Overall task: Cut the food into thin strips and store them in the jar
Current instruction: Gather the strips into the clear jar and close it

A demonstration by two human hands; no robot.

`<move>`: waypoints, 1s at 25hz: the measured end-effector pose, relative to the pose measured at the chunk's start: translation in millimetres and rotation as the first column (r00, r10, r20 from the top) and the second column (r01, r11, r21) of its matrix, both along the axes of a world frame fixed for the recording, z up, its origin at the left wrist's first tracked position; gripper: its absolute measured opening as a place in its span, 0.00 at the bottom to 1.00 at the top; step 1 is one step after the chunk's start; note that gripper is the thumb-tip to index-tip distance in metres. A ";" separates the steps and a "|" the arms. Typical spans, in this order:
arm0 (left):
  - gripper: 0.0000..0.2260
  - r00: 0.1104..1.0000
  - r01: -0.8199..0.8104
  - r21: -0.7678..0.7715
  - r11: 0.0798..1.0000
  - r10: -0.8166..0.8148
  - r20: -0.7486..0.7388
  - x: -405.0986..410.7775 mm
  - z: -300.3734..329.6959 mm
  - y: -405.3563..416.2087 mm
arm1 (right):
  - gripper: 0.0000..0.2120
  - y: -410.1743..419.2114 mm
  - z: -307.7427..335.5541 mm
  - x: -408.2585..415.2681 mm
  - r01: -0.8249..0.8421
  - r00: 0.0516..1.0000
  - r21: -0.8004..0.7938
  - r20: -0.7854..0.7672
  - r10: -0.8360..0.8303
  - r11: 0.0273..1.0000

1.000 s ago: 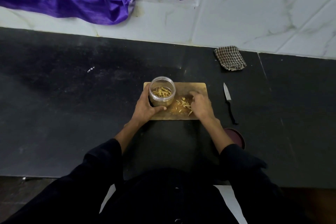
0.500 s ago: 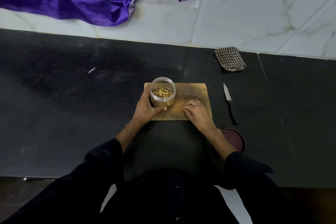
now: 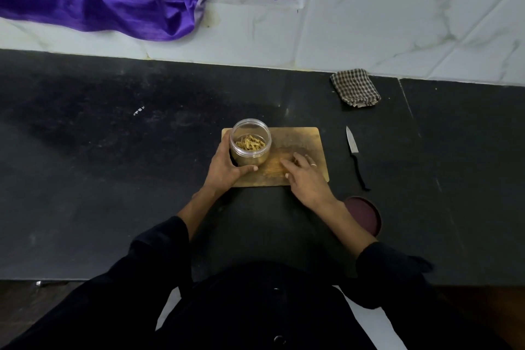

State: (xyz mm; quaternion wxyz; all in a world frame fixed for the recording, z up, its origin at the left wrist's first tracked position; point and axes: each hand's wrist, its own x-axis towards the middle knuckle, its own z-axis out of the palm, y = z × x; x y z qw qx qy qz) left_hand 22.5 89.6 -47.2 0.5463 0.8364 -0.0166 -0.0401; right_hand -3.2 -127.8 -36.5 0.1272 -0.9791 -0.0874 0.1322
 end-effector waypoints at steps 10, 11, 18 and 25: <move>0.46 1.000 0.006 0.007 1.000 -0.006 0.009 1.0 -4.3 1.1 | 0.18 -13.0 -14.0 -10.5 -0.170 0.942 -0.021 0.290 0.169 0.985; 0.46 1.000 0.005 0.006 1.000 -0.005 0.007 1.1 -4.6 1.2 | 0.17 -15.2 -16.3 -9.3 -0.199 0.921 -0.022 0.336 0.195 0.980; 0.45 1.000 0.005 -0.010 1.000 -0.005 0.004 0.9 -1.9 1.3 | 0.11 -11.9 -5.0 10.3 0.193 0.931 0.565 0.153 -0.331 0.802; 0.41 1.000 0.004 -0.026 1.000 -0.003 0.018 0.9 -1.4 0.8 | 0.12 -6.7 61.9 42.3 0.509 0.785 0.858 -0.431 -0.445 0.066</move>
